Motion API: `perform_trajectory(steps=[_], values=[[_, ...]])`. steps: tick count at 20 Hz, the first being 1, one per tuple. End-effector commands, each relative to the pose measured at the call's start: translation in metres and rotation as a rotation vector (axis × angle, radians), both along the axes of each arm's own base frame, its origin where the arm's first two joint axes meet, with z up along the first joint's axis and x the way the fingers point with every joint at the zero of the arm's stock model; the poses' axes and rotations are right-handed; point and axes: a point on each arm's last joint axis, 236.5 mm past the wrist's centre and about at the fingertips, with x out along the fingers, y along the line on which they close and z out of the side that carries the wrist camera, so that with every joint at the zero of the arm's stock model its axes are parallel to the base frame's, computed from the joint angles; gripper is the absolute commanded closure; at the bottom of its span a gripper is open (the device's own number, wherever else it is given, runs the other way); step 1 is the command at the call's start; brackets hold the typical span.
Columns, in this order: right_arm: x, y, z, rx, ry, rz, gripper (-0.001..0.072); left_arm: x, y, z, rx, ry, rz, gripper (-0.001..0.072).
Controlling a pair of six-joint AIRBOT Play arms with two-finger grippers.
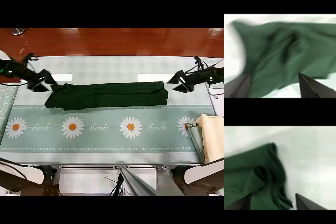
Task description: Fold the shirts.
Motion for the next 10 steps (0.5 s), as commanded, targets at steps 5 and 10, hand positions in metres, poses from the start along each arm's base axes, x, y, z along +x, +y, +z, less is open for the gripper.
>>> perform_trajectory(steps=[5, 10], values=[[-0.022, 0.004, -0.024, 0.025, 0.095, 0.069, 0.0083, -0.042, 0.034, 0.017, 0.117, -0.248, 0.316, 0.0004], [-0.004, 0.059, -0.039, 0.118, 0.067, 0.113, 0.0083, -0.071, -0.05, 0.016, -0.048, -0.293, 0.229, 0.0005]])
